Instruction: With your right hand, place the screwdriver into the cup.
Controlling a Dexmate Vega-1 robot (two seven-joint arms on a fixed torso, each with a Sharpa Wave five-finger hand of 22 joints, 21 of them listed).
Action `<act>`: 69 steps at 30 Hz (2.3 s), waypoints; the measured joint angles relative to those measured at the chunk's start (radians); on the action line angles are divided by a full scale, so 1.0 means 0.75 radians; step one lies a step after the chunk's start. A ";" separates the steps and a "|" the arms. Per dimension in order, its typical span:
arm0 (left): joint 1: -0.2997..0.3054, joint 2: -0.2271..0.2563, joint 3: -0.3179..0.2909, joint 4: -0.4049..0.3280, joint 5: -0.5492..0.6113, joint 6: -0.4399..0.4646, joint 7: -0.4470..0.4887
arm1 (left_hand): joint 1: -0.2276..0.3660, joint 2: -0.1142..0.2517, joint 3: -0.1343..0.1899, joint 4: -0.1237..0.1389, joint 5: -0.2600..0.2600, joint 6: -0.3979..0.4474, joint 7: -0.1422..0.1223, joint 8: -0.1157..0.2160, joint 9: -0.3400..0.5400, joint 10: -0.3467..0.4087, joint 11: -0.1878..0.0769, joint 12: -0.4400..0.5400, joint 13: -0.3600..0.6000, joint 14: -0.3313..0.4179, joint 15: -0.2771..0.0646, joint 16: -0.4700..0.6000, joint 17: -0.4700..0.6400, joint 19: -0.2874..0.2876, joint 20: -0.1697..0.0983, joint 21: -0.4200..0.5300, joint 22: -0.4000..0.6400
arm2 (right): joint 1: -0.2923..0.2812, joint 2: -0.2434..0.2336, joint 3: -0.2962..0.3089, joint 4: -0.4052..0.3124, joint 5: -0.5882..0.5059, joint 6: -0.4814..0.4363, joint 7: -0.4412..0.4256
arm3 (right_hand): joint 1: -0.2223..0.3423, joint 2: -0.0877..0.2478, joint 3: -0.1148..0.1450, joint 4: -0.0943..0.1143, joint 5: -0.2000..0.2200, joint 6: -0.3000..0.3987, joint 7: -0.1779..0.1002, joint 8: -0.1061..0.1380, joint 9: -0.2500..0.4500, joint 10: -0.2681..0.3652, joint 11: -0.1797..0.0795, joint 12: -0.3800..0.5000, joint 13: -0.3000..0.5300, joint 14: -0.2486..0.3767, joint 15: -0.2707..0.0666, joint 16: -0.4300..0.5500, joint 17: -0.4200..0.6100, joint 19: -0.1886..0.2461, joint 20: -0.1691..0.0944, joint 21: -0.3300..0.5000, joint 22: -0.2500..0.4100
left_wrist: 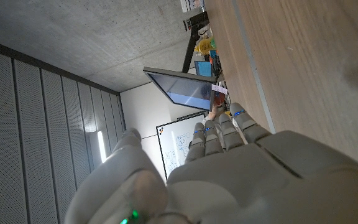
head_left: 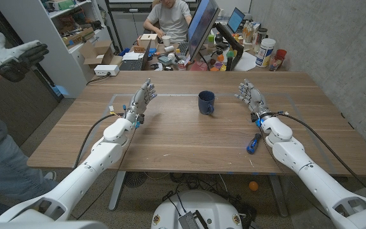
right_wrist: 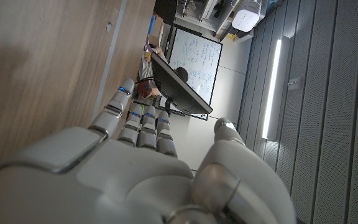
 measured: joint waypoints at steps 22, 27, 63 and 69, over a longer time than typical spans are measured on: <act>-0.006 -0.001 -0.002 0.006 0.008 0.039 -0.020 | 0.010 0.011 0.005 -0.005 0.000 0.012 0.002 0.000 0.000 0.007 -0.007 0.000 0.000 0.007 0.007 0.000 0.000 0.000 0.000 -0.010 0.000 | -0.136 -0.065 0.059 -0.222 -0.092 -0.009 -0.100 | 0.011 0.011 0.006 -0.006 0.000 0.024 -0.010 0.000 0.000 0.038 -0.009 0.000 0.000 0.045 -0.002 0.010 -0.006 0.008 0.007 -0.015 0.000; -0.014 0.017 -0.006 -0.008 0.014 0.059 -0.021 | 0.010 0.011 0.011 -0.011 0.000 0.012 0.002 0.000 0.000 0.007 -0.007 0.000 0.000 0.007 0.007 0.000 0.000 0.000 0.000 -0.010 0.000 | -0.200 -0.102 0.077 -0.309 -0.111 -0.014 -0.139 | 0.014 0.014 0.010 -0.010 0.000 0.024 -0.010 0.000 0.000 0.050 -0.007 0.000 0.000 0.045 -0.002 0.010 -0.006 0.022 0.007 -0.015 0.000; -0.083 0.074 -0.007 -0.014 0.028 0.119 -0.072 | 0.028 0.028 0.018 -0.018 0.000 0.029 0.005 0.005 0.006 0.019 -0.005 0.000 0.000 0.014 0.013 0.000 0.000 0.005 0.005 -0.040 0.000 | -0.586 -0.309 0.157 -0.733 -0.301 0.012 -0.324 | 0.060 0.028 0.031 -0.051 0.000 0.116 -0.107 0.018 0.006 0.144 -0.052 0.010 0.006 0.141 -0.046 0.028 -0.012 0.111 0.004 -0.030 0.006; -0.088 0.084 0.000 -0.041 0.040 0.152 -0.062 | 0.028 0.028 0.024 -0.024 0.000 0.029 0.004 0.005 0.006 0.019 -0.005 0.000 0.000 0.014 0.013 0.000 0.000 0.005 0.004 -0.040 0.000 | -0.617 -0.348 0.167 -0.729 -0.325 0.065 -0.296 | 0.075 0.027 0.034 -0.065 0.000 0.140 -0.131 0.023 0.013 0.182 -0.061 0.021 0.006 0.173 -0.061 0.033 -0.017 0.143 0.000 -0.035 0.005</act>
